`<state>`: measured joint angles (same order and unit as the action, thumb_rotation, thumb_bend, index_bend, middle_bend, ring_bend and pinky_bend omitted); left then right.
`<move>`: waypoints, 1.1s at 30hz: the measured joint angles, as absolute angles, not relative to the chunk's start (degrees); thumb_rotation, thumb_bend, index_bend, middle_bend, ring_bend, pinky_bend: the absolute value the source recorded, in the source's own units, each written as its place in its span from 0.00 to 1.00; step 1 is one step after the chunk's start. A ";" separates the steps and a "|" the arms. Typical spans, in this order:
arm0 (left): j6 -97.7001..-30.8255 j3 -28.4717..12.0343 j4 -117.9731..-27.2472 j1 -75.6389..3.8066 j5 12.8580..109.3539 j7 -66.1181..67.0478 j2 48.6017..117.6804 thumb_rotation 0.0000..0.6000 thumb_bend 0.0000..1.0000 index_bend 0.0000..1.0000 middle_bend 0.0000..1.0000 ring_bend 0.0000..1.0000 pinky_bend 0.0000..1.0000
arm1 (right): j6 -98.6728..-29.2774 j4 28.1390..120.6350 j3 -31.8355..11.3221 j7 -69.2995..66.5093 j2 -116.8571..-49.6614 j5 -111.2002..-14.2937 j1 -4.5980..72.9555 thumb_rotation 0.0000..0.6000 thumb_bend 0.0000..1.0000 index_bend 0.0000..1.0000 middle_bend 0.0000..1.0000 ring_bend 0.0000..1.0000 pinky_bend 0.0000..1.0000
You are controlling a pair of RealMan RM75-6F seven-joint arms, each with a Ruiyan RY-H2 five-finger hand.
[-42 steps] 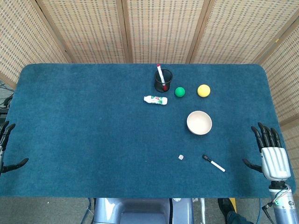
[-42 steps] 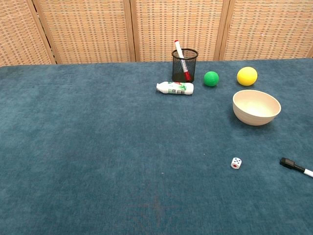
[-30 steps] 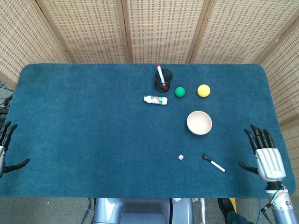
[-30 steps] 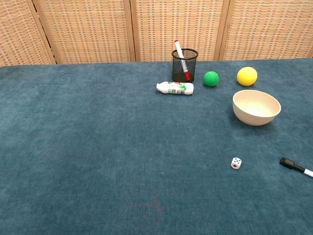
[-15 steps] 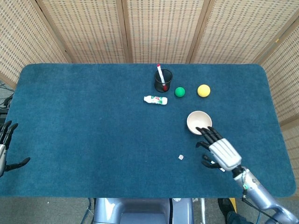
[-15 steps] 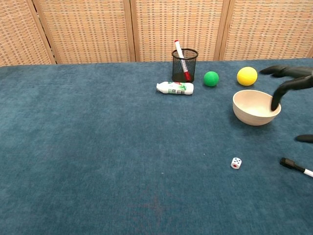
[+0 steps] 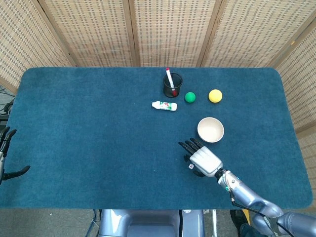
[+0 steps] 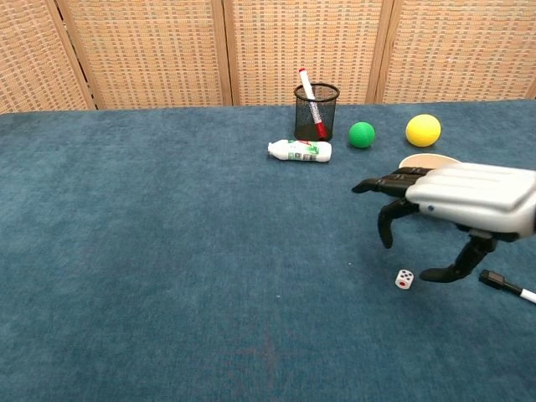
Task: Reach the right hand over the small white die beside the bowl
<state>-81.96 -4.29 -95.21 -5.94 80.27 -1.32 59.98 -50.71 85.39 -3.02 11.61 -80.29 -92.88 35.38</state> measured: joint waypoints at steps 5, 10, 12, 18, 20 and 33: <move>-81.72 -4.29 -95.22 -6.01 80.19 -1.48 59.87 1.00 0.00 0.00 0.00 0.00 0.00 | -49.60 83.01 -3.08 18.20 -83.73 -91.23 36.28 1.00 0.31 0.39 0.00 0.00 0.00; -81.49 -4.23 -95.24 -6.07 80.15 -1.63 59.76 1.00 0.00 0.00 0.00 0.00 0.00 | -48.97 81.25 -2.80 21.34 -85.57 -89.44 36.74 1.00 0.31 0.39 0.01 0.00 0.00; -81.47 -4.23 -95.24 -6.07 80.11 -1.73 59.73 1.00 0.00 0.00 0.00 0.00 0.00 | -48.90 80.20 -2.40 21.84 -86.31 -89.20 36.86 1.00 0.33 0.39 0.01 0.00 0.00; -81.15 -4.24 -95.18 -6.20 79.97 -1.75 59.72 1.00 0.00 0.00 0.00 0.00 0.00 | -49.35 78.77 -1.00 21.16 -87.09 -89.79 37.20 1.00 0.34 0.39 0.01 0.00 0.00; -81.01 -4.25 -95.19 -6.27 79.88 -1.71 59.73 1.00 0.00 0.00 0.00 0.00 0.00 | -49.39 78.53 -0.81 21.11 -87.15 -89.81 37.35 1.00 0.34 0.40 0.01 0.00 0.00; -80.64 -4.25 -95.29 -6.40 79.60 -1.85 59.62 1.00 0.00 0.00 0.00 0.00 0.00 | -50.02 77.03 0.20 21.02 -87.10 -90.02 37.85 1.00 0.43 0.48 0.03 0.00 0.00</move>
